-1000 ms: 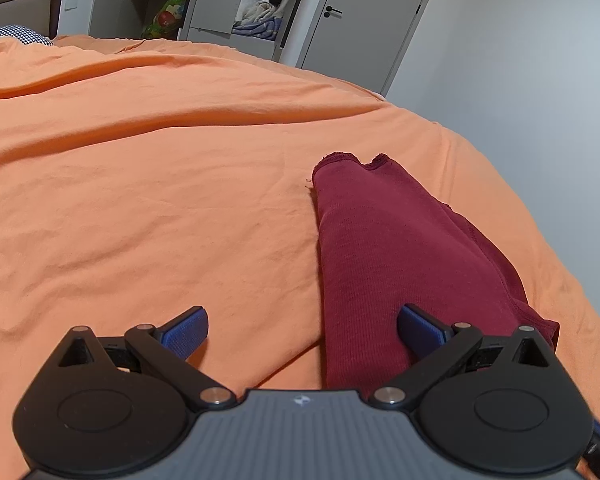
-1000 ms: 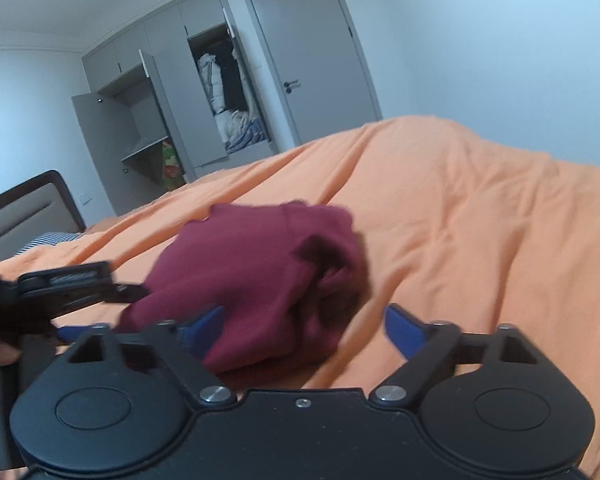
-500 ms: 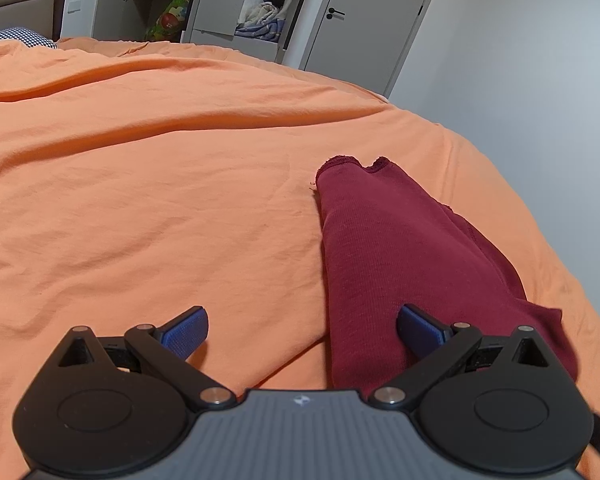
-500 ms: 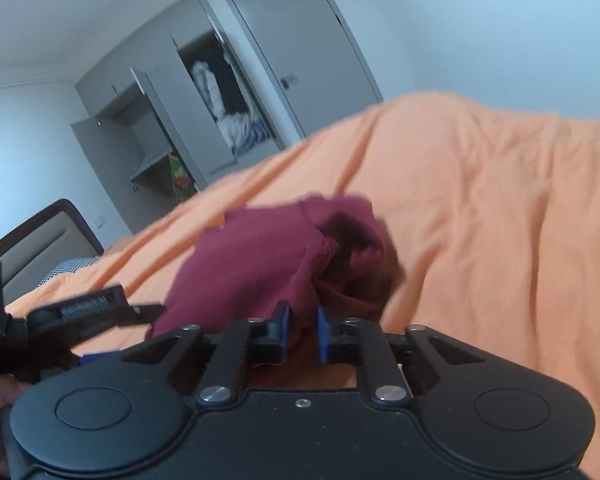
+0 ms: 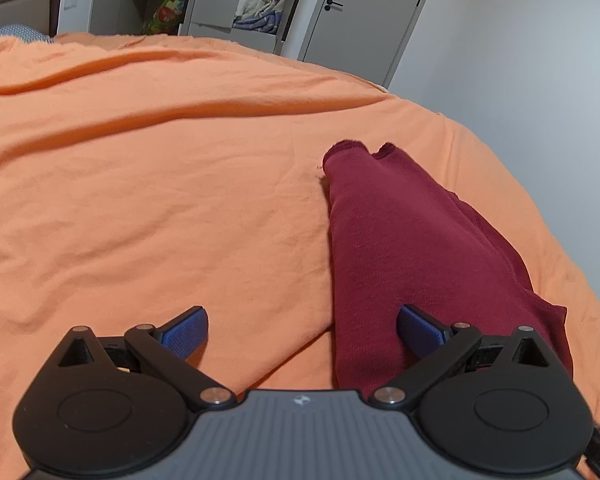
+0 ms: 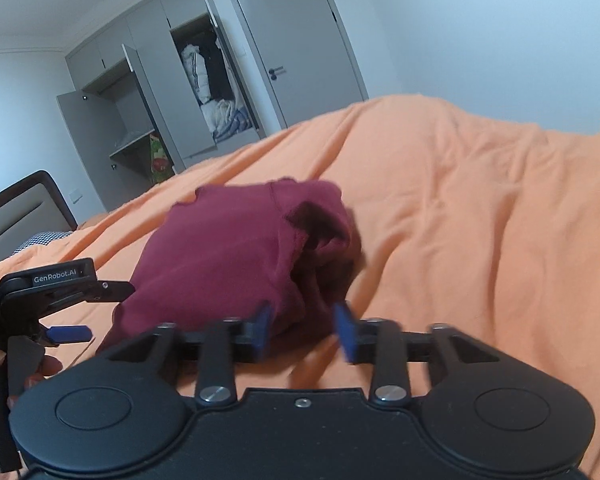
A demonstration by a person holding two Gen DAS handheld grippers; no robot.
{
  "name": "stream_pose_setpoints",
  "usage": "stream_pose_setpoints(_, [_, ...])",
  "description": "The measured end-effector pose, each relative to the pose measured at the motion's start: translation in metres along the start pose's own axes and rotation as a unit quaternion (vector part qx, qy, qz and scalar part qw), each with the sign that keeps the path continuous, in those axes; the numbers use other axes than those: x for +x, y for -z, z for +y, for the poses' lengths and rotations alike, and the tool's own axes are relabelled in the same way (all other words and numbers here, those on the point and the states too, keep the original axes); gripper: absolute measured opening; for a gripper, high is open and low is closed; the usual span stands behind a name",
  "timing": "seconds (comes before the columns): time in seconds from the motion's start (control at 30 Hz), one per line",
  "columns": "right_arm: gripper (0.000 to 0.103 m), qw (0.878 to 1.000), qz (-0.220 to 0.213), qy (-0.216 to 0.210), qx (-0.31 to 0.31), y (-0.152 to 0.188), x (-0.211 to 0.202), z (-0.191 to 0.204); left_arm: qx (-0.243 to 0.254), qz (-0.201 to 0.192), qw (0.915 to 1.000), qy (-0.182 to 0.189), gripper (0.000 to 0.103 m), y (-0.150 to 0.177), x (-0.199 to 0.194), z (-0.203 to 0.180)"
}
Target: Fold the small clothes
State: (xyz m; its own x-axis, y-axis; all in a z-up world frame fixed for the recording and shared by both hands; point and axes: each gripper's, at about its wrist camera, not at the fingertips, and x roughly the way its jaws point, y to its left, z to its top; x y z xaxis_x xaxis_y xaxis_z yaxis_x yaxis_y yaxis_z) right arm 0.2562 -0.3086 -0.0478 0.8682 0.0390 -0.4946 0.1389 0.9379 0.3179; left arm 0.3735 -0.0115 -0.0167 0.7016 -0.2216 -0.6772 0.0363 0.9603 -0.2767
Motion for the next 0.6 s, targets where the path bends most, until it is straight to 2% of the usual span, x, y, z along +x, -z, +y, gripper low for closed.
stream_pose_setpoints(0.07, [0.061, 1.0, -0.014, 0.003, -0.008, -0.004, -0.002, 0.0, 0.015, -0.011, 0.9998, -0.004, 0.103, -0.002, -0.004, -0.007])
stream_pose_setpoints(0.13, [0.076, 1.0, -0.025, 0.004, -0.019, -0.012, 0.003, -0.001, 0.032, -0.021, 0.9993, 0.004, 0.103, -0.005, -0.006, -0.013])
stream_pose_setpoints(0.17, [0.08, 0.999, -0.033, 0.005, -0.023, -0.017, 0.006, -0.001, 0.036, -0.023, 0.999, 0.009, 0.103, -0.007, -0.007, -0.016])
stream_pose_setpoints(0.23, [0.098, 0.998, -0.055, 0.008, -0.03, -0.029, 0.015, -0.003, 0.04, -0.028, 0.9987, 0.017, 0.103, -0.013, -0.005, -0.022])
stream_pose_setpoints(0.37, [0.101, 0.997, -0.065, 0.015, -0.031, -0.053, 0.052, -0.01, 0.04, -0.026, 0.9988, 0.008, 0.103, -0.022, 0.009, -0.029])
stream_pose_setpoints(0.47, [0.1, 0.999, -0.037, 0.013, -0.032, -0.062, 0.084, -0.015, 0.037, -0.003, 0.9993, -0.004, 0.103, -0.021, 0.022, -0.026])
stream_pose_setpoints(0.6, [0.1, 0.999, 0.001, 0.026, -0.044, -0.057, 0.114, -0.021, 0.0, 0.009, 0.9999, 0.014, 0.103, -0.015, 0.03, -0.011])
